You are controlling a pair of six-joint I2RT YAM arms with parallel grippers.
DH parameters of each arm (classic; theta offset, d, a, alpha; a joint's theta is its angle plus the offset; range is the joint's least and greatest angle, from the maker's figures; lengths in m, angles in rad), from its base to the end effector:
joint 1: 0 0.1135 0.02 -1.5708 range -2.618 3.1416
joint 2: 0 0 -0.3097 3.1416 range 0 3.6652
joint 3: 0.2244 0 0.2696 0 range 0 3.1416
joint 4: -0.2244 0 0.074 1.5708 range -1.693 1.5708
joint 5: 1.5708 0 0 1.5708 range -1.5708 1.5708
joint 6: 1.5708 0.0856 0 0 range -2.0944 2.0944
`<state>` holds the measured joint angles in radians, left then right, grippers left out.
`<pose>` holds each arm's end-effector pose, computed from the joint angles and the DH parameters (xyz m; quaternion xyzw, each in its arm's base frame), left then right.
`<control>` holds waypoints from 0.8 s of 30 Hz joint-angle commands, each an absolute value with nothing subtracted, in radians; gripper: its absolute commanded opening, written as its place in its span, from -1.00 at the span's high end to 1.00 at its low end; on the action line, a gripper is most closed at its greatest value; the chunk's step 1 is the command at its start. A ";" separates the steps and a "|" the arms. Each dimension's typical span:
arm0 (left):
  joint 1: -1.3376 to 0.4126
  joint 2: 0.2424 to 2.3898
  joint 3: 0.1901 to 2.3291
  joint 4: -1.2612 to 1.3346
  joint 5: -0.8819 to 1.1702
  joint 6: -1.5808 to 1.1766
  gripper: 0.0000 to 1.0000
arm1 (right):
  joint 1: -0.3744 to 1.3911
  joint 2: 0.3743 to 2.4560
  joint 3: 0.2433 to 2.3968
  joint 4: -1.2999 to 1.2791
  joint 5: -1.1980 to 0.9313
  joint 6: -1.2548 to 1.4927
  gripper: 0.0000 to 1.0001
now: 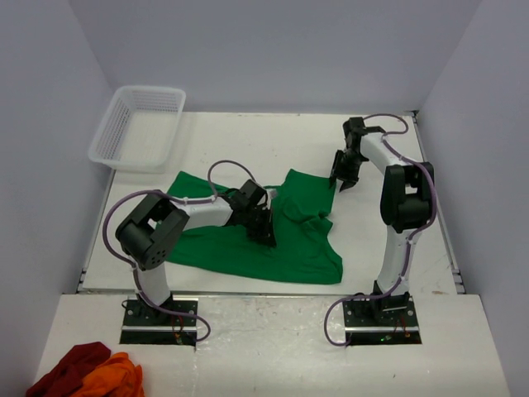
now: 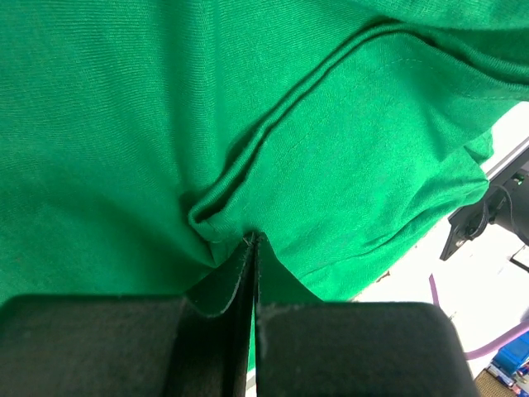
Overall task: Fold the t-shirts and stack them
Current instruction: Grap the side of the flattened tshirt furthest away from the robot with both arms
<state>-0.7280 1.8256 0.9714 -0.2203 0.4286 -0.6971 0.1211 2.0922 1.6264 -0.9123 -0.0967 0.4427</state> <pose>0.2662 -0.2849 0.1209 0.0669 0.9463 -0.3129 0.0468 0.4621 0.0646 0.1613 0.1546 0.9821 0.0729 0.0789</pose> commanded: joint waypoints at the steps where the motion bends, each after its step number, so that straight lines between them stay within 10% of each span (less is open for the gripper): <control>1: -0.742 1.815 0.920 -0.247 0.393 -0.698 1.00 | 0.114 2.115 1.706 -0.949 -0.081 0.430 0.18; 24: -0.807 1.601 0.707 -0.212 0.385 -0.765 1.00 | 0.112 2.163 1.737 -0.996 -0.109 0.385 0.17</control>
<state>-0.8013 1.6119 0.7193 -0.1940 0.4145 -0.7654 0.1165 2.1887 1.7531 -0.9855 -0.0971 0.4061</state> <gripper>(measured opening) 0.002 0.411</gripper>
